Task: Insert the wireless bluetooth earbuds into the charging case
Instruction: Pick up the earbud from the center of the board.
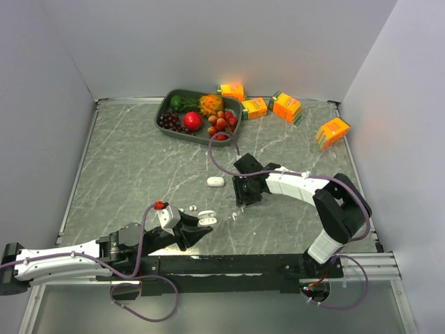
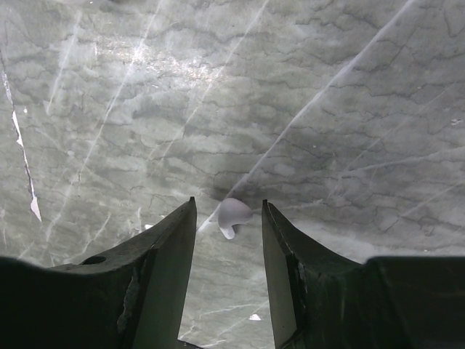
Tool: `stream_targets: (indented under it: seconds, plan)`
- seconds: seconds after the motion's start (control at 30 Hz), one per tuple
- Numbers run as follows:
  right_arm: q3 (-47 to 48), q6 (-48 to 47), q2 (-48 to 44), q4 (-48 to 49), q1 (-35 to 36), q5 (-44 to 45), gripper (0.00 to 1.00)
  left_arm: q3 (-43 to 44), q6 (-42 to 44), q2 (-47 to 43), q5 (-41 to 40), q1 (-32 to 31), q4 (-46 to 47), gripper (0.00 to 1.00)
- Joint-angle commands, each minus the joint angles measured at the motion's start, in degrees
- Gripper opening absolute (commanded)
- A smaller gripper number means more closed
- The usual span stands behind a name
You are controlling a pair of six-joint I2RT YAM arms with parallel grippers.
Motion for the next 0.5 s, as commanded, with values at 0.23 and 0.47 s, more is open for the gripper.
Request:
stream_targets:
  seconds: [0.23,0.47]
  plan:
    - [-1.07,0.13,1.32,1.03,1.01,-0.62,0.47,0.47,-1.12,-0.3,-0.43,-0.42,2.47,0.01]
    - [-2.12,0.39,0.79,1.65,1.1,-0.62,0.43,0.21,-1.65,-0.92,-0.43,-0.42,2.38,0.01]
